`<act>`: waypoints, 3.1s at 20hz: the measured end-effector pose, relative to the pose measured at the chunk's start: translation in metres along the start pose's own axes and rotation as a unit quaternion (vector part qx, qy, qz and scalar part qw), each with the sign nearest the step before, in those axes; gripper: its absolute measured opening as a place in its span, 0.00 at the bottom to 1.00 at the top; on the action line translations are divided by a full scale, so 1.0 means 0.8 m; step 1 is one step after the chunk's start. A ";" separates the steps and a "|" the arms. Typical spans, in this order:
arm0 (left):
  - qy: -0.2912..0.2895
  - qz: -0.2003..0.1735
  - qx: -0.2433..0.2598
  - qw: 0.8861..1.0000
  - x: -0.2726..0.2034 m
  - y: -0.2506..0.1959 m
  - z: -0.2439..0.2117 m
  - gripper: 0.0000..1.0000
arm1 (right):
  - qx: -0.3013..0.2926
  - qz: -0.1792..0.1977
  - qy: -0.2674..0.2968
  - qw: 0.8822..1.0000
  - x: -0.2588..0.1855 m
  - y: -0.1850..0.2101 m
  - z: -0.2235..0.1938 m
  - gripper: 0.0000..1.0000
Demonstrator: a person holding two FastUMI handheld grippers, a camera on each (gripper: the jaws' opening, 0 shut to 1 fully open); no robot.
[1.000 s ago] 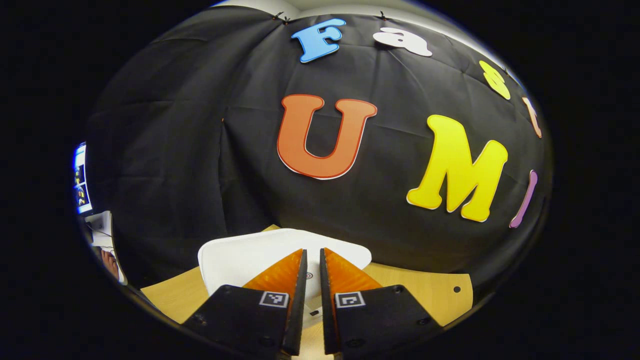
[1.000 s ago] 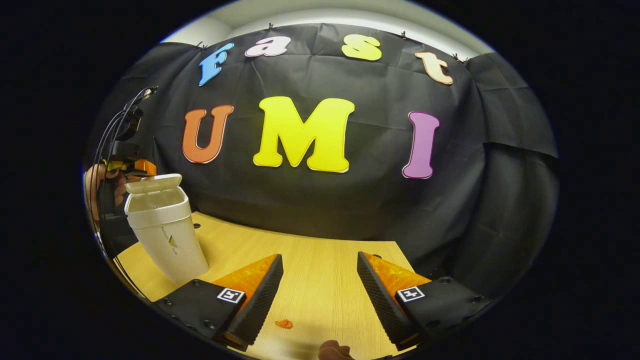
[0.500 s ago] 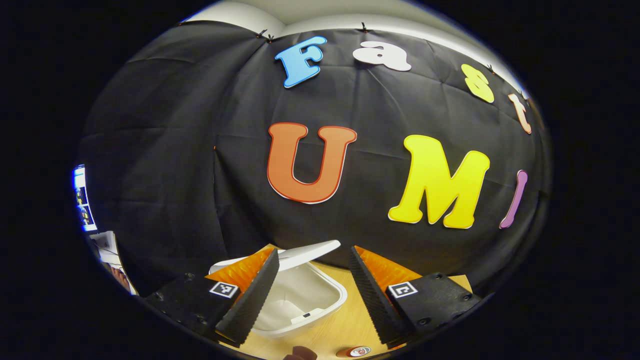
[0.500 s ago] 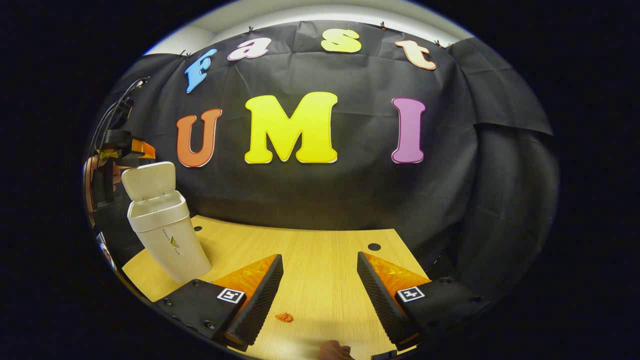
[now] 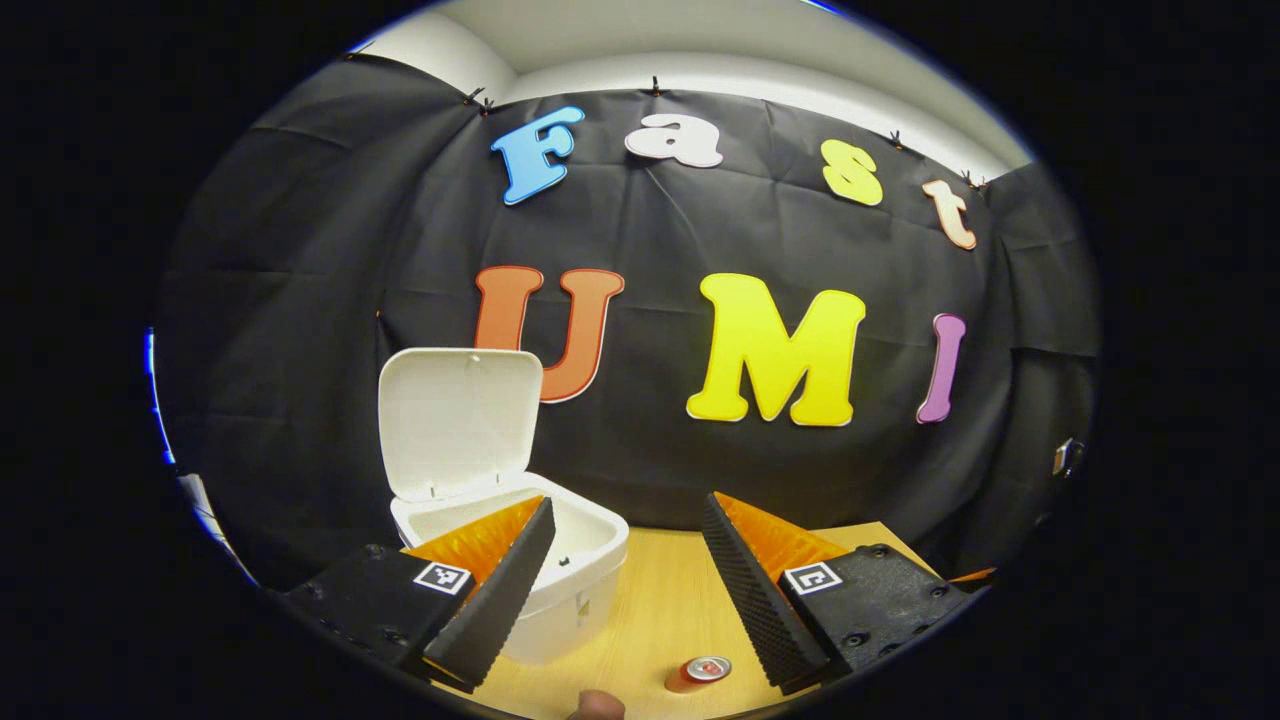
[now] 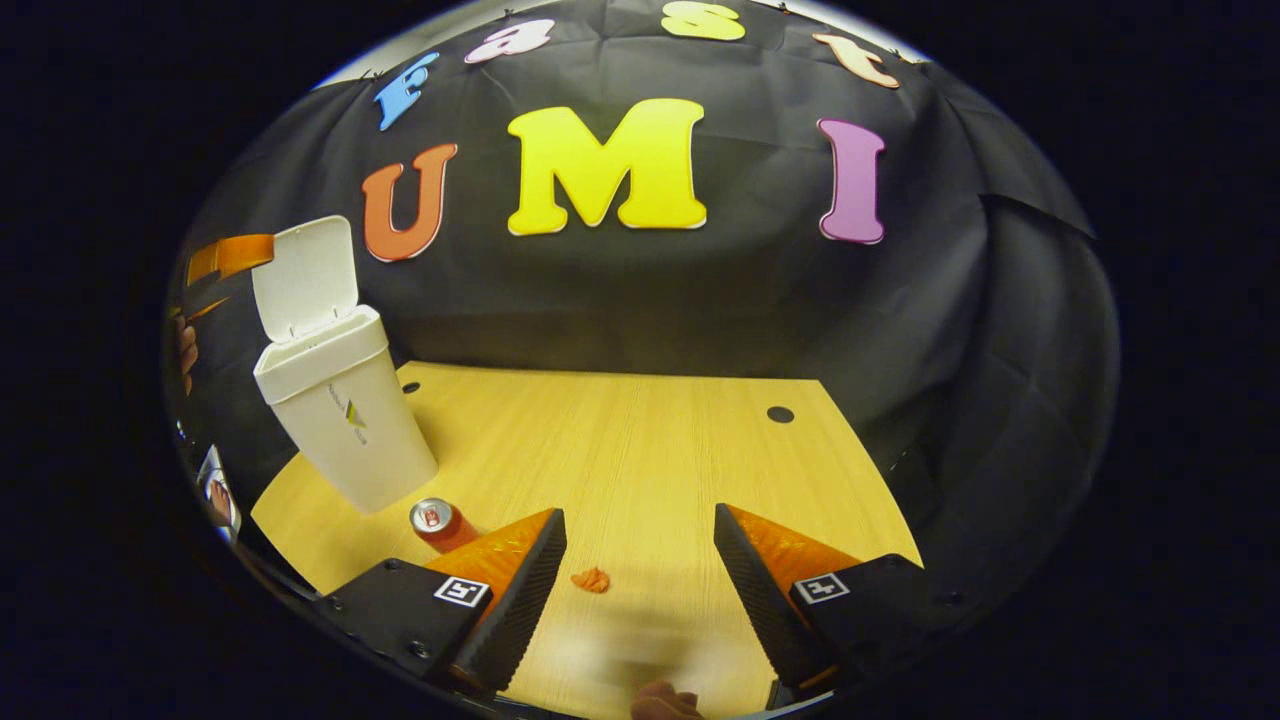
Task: Press the lid of the desktop garbage bin to open it, pick up the crumpled paper on the desktop and throw it into the bin, then pick up the pop can on the desktop and drop it into the bin, and finally close the garbage bin lid.
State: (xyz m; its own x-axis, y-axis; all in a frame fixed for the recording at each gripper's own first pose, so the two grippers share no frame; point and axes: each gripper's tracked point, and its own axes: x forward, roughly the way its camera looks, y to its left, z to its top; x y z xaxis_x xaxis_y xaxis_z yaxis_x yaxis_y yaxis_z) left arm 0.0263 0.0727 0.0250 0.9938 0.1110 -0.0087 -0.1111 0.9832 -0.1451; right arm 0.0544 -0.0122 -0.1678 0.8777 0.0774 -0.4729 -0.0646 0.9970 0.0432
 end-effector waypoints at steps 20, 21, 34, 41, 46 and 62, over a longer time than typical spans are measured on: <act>0.057 -0.077 0.068 0.993 -0.044 -0.028 -0.152 0.98 | -0.022 -0.038 0.235 0.971 0.145 0.055 -0.177 0.94; 0.060 -0.082 0.068 0.992 -0.042 -0.029 -0.155 0.98 | -0.025 -0.041 0.243 0.969 0.151 0.054 -0.182 0.94; 0.101 -0.082 0.087 0.988 -0.020 0.003 -0.197 0.98 | -0.050 -0.019 0.304 0.951 0.174 0.069 -0.204 0.64; 0.104 -0.079 0.084 0.988 -0.025 0.008 -0.200 0.98 | -0.048 -0.014 0.309 0.950 0.173 0.073 -0.208 0.53; 0.109 -0.075 0.086 0.988 -0.033 0.010 -0.202 0.98 | -0.045 -0.011 0.306 0.951 0.170 0.074 -0.208 0.34; 0.106 -0.100 0.091 0.985 -0.053 -0.023 -0.205 0.98 | -0.032 0.014 0.180 0.983 0.091 0.060 -0.068 0.36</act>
State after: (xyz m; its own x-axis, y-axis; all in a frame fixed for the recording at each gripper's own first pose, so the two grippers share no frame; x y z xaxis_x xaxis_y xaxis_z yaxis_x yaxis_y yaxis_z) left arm -0.0123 0.0259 -0.1343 0.9730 -0.1009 -0.2076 0.1061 0.9943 0.0139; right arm 0.0895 0.0414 -0.2485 0.6515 0.0917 -0.7531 -0.1266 0.9919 0.0113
